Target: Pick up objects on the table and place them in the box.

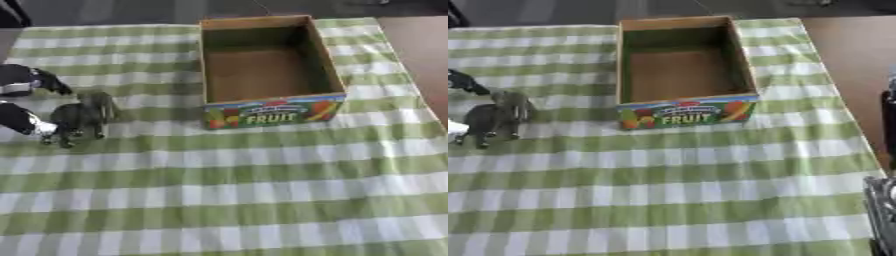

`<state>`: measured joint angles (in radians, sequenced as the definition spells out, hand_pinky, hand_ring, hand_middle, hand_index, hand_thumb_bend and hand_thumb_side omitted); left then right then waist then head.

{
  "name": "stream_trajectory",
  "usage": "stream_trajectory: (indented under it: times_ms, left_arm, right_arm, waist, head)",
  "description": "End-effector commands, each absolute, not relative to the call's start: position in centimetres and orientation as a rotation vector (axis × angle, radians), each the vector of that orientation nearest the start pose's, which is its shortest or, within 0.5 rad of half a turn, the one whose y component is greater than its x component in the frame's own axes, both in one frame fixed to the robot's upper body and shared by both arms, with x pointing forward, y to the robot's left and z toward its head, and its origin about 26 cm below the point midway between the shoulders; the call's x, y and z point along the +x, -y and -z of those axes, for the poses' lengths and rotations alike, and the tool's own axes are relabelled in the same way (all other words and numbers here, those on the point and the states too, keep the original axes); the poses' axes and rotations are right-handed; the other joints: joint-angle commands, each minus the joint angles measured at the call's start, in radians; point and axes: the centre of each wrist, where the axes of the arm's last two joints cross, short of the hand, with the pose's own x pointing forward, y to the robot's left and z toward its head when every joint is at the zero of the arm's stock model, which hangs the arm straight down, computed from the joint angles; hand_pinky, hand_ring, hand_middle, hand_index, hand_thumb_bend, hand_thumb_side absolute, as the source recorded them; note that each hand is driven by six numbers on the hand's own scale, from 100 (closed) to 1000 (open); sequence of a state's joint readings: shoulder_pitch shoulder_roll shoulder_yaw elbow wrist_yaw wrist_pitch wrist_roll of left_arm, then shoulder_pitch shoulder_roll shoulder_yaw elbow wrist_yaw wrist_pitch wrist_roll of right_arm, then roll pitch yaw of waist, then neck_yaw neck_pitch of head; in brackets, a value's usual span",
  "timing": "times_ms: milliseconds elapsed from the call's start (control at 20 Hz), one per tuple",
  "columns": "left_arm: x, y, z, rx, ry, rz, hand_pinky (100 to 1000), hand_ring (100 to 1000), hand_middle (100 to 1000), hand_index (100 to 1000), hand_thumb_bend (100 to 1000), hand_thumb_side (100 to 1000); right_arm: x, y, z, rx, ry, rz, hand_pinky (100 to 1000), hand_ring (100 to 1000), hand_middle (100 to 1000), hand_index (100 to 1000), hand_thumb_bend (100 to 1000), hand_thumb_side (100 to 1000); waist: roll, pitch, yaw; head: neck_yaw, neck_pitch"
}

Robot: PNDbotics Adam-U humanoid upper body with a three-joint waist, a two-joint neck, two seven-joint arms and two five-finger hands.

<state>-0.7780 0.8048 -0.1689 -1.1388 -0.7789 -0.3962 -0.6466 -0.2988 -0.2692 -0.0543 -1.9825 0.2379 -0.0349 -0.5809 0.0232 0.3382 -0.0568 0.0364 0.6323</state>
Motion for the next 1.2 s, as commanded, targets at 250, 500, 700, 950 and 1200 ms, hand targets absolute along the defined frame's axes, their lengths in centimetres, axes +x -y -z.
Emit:
stream_trajectory:
  times_ms: [250, 500, 700, 950, 1200]
  left_arm:
    - [42.3, -38.9, -25.5, 0.952, 1.110, 1.860, 862, 856, 801, 898, 400, 626]
    - [42.4, -38.5, -25.4, 0.993, 1.121, 1.866, 842, 844, 791, 882, 335, 554]
    - [42.6, -38.1, -25.1, 0.993, 1.157, 1.850, 823, 829, 786, 858, 281, 546]
    - [42.6, -37.8, -25.0, 0.937, 1.187, 1.845, 806, 815, 794, 861, 281, 557]
    - [42.6, -37.7, -25.0, 0.894, 1.198, 1.834, 777, 778, 780, 832, 291, 430]
  right_arm:
    - [30.0, 26.5, -20.3, -0.704, 2.409, 0.260, 867, 752, 661, 804, 100, 656]
    - [30.0, 26.5, -20.3, -0.701, 2.409, 0.260, 868, 752, 660, 804, 100, 655]
    - [30.0, 26.4, -20.2, -0.698, 2.407, 0.260, 868, 752, 660, 805, 100, 655]
    - [30.0, 26.4, -20.2, -0.695, 2.405, 0.260, 869, 753, 659, 805, 100, 653]
    - [30.0, 26.4, -20.1, -0.692, 2.404, 0.258, 870, 754, 659, 805, 100, 652]
  waist:
    - [0.003, -0.015, -0.004]
    - [0.003, -0.013, -0.006]
    - [0.003, -0.012, -0.008]
    - [0.005, -0.012, -0.009]
    - [0.007, -0.012, -0.010]
  head:
    - [-0.002, 0.003]
    - [-0.003, 0.003]
    - [-0.003, 0.001]
    - [-0.003, 0.002]
    - [-0.003, 0.002]
